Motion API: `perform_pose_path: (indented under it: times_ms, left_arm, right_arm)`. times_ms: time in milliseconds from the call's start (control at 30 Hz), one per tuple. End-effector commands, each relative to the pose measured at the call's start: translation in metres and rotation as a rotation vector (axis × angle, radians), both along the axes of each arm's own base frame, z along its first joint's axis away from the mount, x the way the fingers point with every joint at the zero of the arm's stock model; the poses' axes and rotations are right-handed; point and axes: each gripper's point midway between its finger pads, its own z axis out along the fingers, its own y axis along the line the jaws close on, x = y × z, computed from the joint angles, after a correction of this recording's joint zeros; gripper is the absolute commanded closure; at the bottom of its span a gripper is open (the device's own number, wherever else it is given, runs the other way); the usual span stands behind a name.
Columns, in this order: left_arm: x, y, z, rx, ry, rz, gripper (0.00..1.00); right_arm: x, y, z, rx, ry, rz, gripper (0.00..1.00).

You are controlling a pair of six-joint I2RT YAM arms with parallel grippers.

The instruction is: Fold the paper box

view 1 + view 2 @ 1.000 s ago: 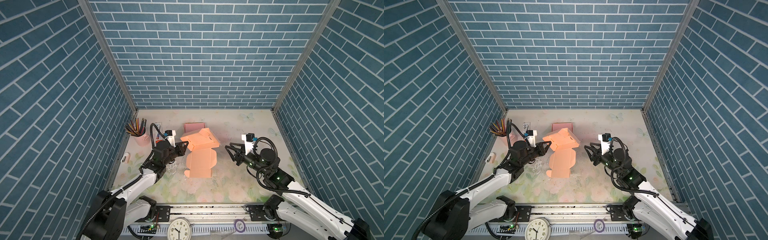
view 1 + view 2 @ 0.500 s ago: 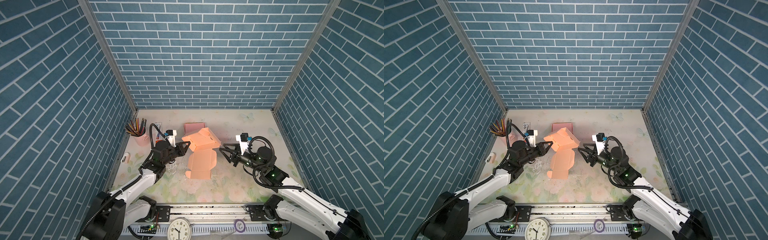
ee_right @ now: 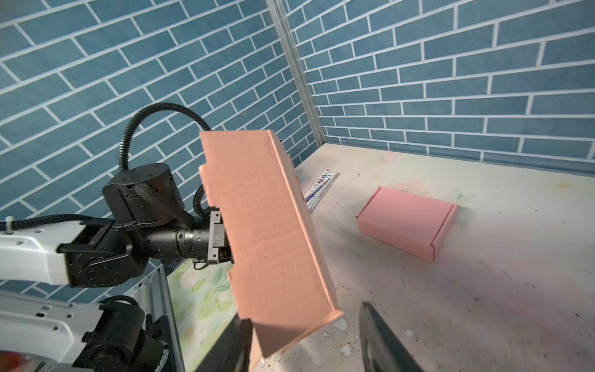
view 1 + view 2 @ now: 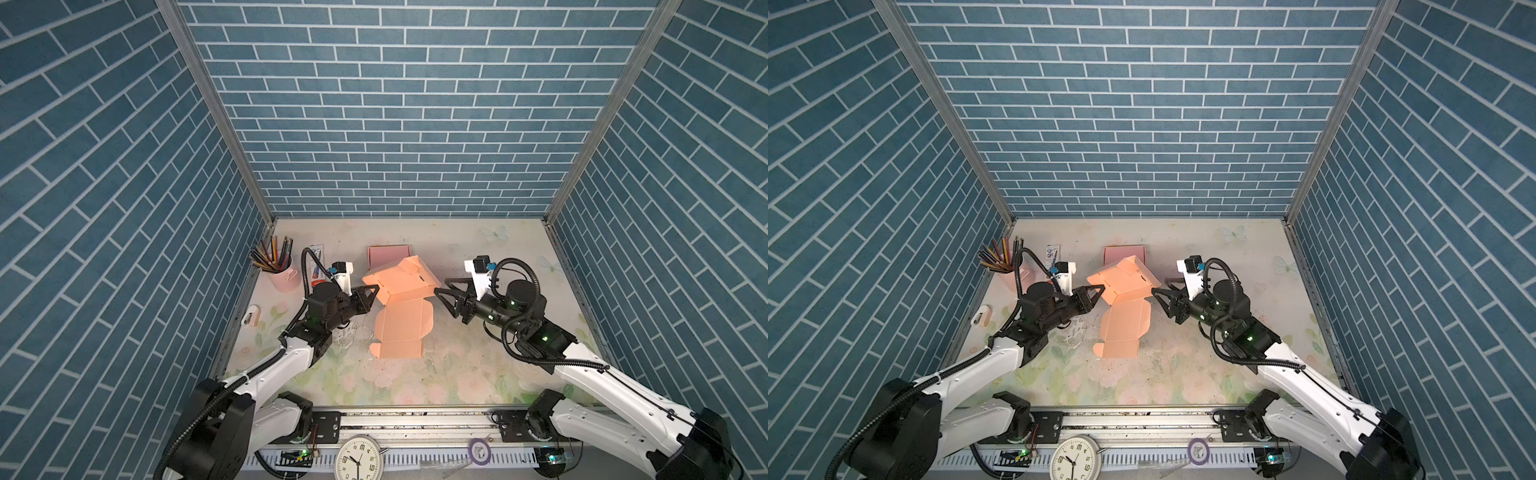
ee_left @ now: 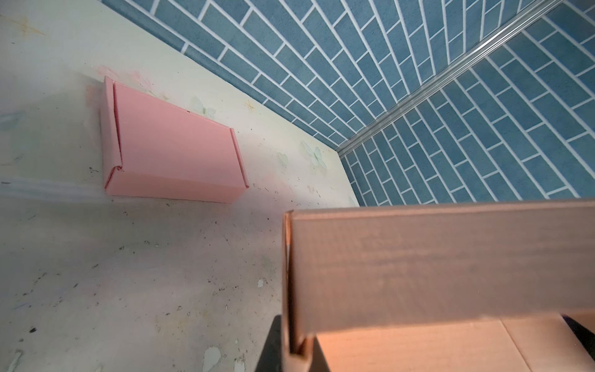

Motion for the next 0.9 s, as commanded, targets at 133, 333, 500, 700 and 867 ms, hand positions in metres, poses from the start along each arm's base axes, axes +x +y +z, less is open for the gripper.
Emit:
perform_pose_path:
  times_ms: [133, 333, 500, 700, 867]
  left_arm:
    - [0.001, 0.004, -0.011, 0.032, -0.009, 0.009, 0.89]
    - [-0.001, 0.005, -0.017, 0.036, -0.004, 0.010, 0.89]
    - [-0.004, 0.005, -0.013, 0.033, -0.024, 0.000, 0.89]
    - [-0.008, -0.001, -0.007, 0.014, -0.052, -0.045, 0.89]
    - [-0.009, -0.004, -0.004, 0.012, -0.066, -0.068, 0.89]
  right_arm:
    - [0.016, -0.007, 0.002, -0.012, 0.030, -0.105, 0.55]
    - [0.026, -0.017, -0.002, -0.008, 0.056, -0.190, 0.60]
    - [0.034, -0.025, -0.010, -0.022, 0.089, -0.252, 0.62]
    - [0.039, -0.024, -0.021, -0.043, 0.135, -0.264, 0.63]
    - [0.042, -0.026, -0.028, -0.061, 0.161, -0.280, 0.63]
